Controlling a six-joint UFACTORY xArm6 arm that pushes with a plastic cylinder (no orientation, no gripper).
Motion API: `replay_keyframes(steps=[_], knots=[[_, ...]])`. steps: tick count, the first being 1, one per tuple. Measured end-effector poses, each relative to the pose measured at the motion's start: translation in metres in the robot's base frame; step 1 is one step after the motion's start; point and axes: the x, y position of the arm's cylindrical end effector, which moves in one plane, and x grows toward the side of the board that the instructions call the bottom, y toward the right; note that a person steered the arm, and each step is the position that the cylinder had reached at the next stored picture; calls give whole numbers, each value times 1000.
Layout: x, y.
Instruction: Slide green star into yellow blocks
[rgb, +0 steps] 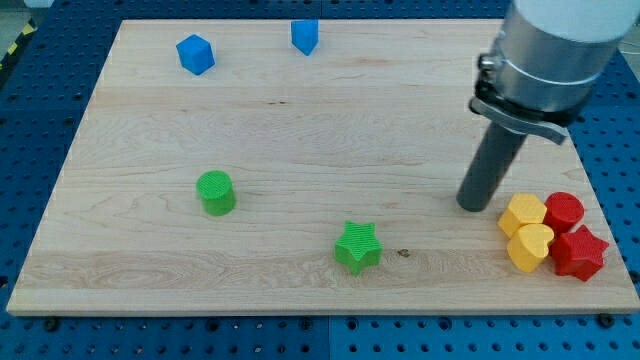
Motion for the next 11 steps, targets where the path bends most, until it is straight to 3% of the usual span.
replay_keyframes(steps=[5,11], knots=[[-25,-151],[-25,-185]])
